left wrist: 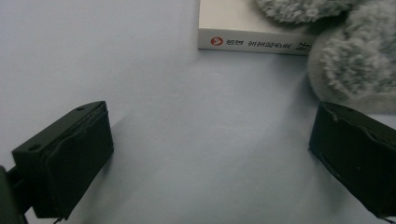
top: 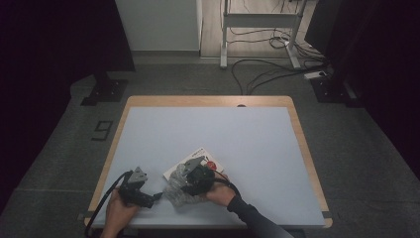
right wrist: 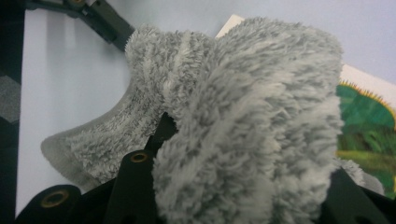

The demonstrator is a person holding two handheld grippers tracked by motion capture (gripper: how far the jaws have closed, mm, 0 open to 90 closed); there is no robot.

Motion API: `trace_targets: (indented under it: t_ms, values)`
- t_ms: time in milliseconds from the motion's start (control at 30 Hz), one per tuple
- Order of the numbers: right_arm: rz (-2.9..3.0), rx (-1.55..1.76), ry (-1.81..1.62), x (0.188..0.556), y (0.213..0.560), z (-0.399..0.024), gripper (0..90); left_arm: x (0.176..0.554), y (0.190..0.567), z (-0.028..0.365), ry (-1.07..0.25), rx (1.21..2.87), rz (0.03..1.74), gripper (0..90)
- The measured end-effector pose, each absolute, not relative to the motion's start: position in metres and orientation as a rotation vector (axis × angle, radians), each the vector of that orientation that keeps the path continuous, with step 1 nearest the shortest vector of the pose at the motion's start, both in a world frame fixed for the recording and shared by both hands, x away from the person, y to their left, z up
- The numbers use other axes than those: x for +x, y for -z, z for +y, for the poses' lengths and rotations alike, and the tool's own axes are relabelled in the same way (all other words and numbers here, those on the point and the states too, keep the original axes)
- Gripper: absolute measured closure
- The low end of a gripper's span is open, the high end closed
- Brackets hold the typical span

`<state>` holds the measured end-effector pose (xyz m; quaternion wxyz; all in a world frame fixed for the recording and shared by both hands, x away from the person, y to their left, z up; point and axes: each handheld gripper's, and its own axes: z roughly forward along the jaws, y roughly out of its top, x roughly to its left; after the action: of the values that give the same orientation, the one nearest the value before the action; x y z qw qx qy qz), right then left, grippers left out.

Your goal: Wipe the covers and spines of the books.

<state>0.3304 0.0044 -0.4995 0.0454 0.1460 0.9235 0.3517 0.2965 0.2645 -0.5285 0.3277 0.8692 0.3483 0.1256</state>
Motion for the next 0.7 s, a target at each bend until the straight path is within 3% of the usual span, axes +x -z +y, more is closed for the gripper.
trace_targets:
  t_ms: [700]
  values:
    - [2.808,0.45,-1.066,0.35,0.5,0.024,57.7,0.296,0.529,0.264,-0.329,2.275,0.912,0.0]
